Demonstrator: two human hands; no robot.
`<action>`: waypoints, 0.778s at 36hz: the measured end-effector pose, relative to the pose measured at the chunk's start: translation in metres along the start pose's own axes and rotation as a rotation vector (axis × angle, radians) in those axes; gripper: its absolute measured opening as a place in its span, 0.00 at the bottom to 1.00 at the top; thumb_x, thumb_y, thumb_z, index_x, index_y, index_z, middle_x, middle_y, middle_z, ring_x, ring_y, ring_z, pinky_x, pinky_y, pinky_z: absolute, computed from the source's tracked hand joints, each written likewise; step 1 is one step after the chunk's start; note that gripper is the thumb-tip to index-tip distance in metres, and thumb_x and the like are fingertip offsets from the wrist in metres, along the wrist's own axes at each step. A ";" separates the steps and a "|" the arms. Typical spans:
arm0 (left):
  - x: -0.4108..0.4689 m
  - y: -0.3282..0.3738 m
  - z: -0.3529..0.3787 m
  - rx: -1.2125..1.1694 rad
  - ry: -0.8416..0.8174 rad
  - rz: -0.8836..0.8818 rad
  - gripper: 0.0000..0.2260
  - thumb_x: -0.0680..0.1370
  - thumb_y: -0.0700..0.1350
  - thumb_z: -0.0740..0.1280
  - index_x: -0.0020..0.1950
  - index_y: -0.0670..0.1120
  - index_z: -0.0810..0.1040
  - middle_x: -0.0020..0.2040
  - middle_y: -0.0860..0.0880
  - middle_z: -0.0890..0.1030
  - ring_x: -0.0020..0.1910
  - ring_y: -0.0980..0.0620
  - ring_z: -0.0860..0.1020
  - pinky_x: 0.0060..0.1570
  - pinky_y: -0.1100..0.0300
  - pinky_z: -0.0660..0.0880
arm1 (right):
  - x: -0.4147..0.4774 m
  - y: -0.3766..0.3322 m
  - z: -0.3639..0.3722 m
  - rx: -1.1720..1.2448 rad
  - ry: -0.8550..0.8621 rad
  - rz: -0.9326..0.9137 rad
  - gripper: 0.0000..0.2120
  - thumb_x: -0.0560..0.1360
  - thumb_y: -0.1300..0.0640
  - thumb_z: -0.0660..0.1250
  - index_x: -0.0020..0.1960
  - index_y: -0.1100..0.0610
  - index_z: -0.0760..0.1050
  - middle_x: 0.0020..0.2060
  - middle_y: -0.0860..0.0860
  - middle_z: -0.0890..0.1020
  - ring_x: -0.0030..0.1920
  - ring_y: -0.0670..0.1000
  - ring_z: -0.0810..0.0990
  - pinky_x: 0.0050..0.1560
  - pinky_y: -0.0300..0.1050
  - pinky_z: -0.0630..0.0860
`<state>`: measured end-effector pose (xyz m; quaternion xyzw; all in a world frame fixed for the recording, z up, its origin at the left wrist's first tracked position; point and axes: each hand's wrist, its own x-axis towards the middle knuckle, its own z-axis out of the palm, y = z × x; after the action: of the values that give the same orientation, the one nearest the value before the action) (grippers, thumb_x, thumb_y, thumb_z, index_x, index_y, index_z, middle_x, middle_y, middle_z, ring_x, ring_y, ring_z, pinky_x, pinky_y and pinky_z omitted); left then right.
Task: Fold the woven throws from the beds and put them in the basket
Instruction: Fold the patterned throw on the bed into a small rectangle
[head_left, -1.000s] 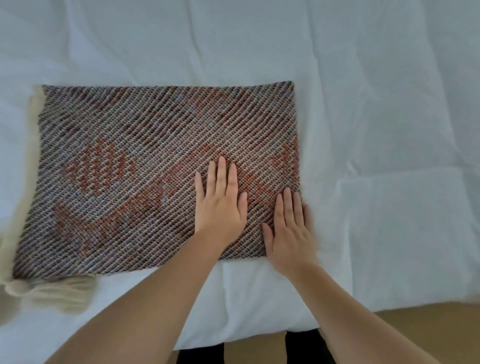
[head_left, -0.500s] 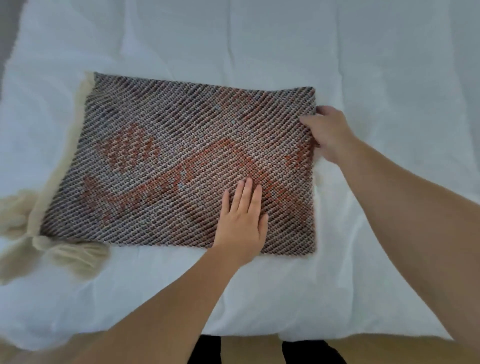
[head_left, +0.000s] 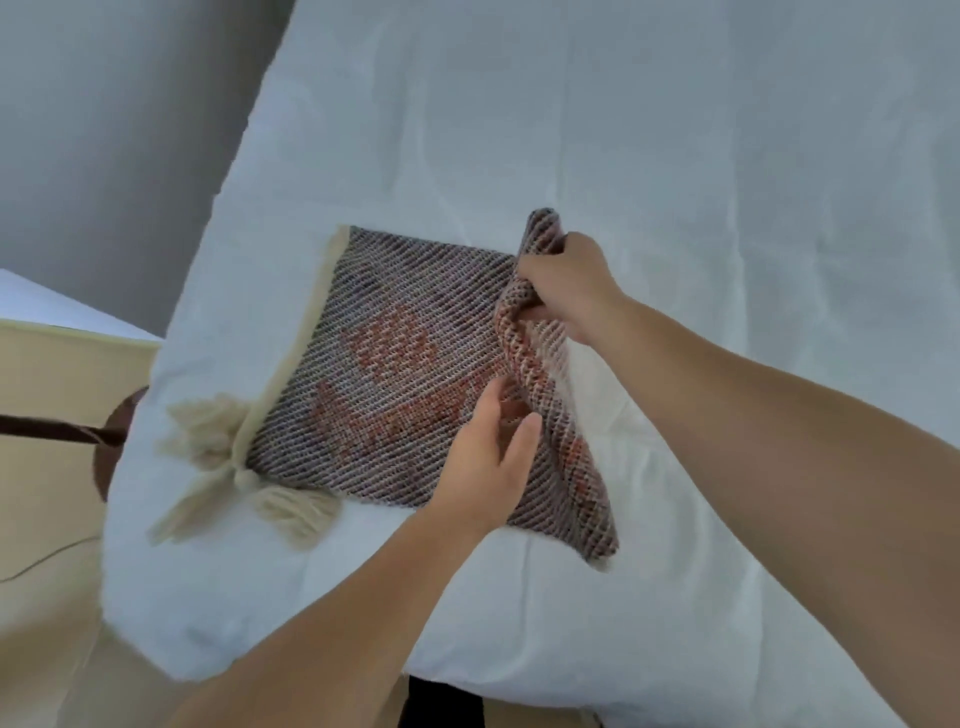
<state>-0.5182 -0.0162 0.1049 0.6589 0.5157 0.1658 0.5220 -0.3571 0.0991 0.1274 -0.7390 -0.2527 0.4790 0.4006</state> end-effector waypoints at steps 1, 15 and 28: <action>-0.001 -0.002 -0.010 -0.042 0.002 -0.030 0.27 0.78 0.55 0.62 0.75 0.49 0.59 0.49 0.62 0.79 0.48 0.68 0.77 0.51 0.72 0.72 | 0.001 -0.001 0.011 0.002 0.018 -0.007 0.05 0.69 0.62 0.68 0.43 0.57 0.73 0.43 0.57 0.81 0.41 0.59 0.84 0.38 0.57 0.83; 0.004 -0.085 -0.135 0.213 0.217 -0.221 0.14 0.82 0.50 0.56 0.67 0.48 0.67 0.51 0.55 0.75 0.51 0.53 0.76 0.49 0.60 0.70 | 0.032 -0.016 0.157 -0.222 0.172 -0.144 0.22 0.74 0.56 0.67 0.66 0.59 0.66 0.48 0.51 0.77 0.43 0.52 0.81 0.39 0.49 0.81; 0.047 -0.150 -0.212 0.371 0.232 -0.280 0.12 0.83 0.52 0.50 0.54 0.47 0.68 0.37 0.50 0.76 0.34 0.50 0.76 0.33 0.54 0.73 | 0.081 -0.032 0.254 -0.380 0.141 -0.143 0.20 0.76 0.55 0.66 0.65 0.58 0.65 0.51 0.54 0.76 0.42 0.57 0.83 0.39 0.54 0.83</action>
<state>-0.7348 0.1221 0.0454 0.6420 0.6800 0.0690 0.3472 -0.5546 0.2672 0.0568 -0.8132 -0.3616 0.3401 0.3038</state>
